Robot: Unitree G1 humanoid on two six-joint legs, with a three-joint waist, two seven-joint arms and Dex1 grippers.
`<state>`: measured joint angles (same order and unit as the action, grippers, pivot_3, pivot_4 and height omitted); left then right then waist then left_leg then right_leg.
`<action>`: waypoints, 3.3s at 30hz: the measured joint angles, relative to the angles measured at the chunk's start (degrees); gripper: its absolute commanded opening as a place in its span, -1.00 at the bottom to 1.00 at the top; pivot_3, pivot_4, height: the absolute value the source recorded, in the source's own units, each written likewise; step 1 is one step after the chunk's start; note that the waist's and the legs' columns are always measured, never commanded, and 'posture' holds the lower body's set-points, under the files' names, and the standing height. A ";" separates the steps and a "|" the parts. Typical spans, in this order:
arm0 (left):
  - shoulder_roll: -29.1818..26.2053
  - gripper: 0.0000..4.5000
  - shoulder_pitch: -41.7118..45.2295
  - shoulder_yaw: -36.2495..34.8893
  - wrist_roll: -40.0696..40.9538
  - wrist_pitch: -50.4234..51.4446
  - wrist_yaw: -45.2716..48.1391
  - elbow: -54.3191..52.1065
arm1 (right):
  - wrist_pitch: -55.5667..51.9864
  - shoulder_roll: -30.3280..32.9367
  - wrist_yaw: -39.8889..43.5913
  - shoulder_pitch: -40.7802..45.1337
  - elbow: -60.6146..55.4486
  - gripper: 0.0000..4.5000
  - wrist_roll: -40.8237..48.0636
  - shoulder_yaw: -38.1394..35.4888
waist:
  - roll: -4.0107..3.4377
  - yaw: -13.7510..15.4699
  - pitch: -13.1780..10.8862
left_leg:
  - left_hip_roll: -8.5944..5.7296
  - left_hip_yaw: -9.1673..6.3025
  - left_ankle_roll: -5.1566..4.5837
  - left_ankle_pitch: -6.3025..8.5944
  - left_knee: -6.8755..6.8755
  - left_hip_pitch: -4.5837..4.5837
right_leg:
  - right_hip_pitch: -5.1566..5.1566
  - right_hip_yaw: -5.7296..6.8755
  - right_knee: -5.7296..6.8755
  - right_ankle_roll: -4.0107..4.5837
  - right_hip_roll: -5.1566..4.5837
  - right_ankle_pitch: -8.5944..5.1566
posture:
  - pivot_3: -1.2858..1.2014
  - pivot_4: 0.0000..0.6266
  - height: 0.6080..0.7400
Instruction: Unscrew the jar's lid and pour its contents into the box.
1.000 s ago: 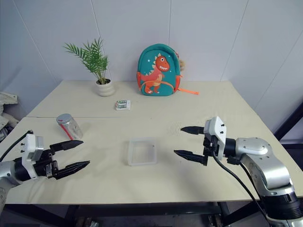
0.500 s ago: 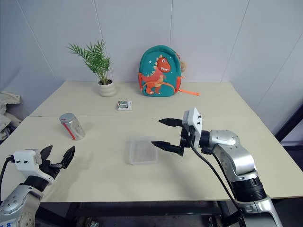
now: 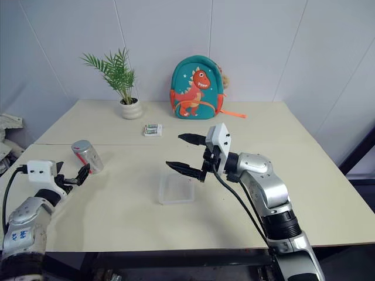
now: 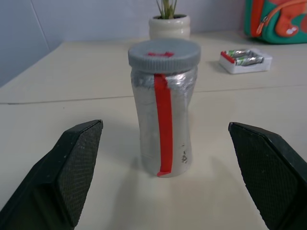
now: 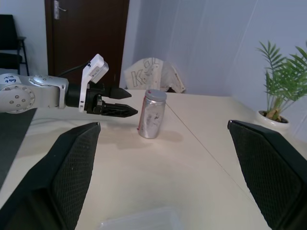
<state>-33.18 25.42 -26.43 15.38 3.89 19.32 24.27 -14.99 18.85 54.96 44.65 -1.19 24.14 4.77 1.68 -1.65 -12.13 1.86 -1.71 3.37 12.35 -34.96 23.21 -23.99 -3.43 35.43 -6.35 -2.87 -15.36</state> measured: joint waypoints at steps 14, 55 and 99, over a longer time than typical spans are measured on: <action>-4.00 0.99 16.31 4.83 -4.14 -11.07 1.37 28.41 | 0.23 -0.74 -2.35 0.00 -0.75 1.00 -0.26 -0.04 | 0.00 -0.08 0.00 | 0.05 0.04 0.04 0.03 0.02 0.01 | -0.04 -0.01 0.07 -0.02 0.08 -0.02 | 0.03 -0.52 1.00; -7.45 -0.13 1.39 16.62 12.01 13.89 33.04 -23.94 | -28.27 -2.35 -20.21 2.03 -16.86 1.00 -0.92 6.14 | -0.01 -0.52 0.00 | 0.39 0.20 0.17 0.05 -0.02 0.06 | -0.42 -0.21 0.49 1.26 0.34 -0.72 | 0.03 -0.52 1.00; -0.84 -0.13 5.68 22.59 11.40 16.09 35.78 -24.01 | -35.94 -10.44 -26.27 3.44 -12.97 0.15 -0.71 6.45 | 0.00 -1.56 -0.01 | 0.39 0.19 0.10 0.11 0.09 0.14 | -0.55 -0.20 0.45 0.40 0.40 -0.33 | 0.03 -0.52 1.00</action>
<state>-34.02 31.11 -3.84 26.79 19.98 55.11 0.26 -50.93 8.41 28.69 48.09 -14.16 23.43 11.22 1.67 -3.21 -12.14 2.25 -1.52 3.47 12.47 -34.86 23.35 -24.54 -3.64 35.89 -5.94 -2.48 -15.69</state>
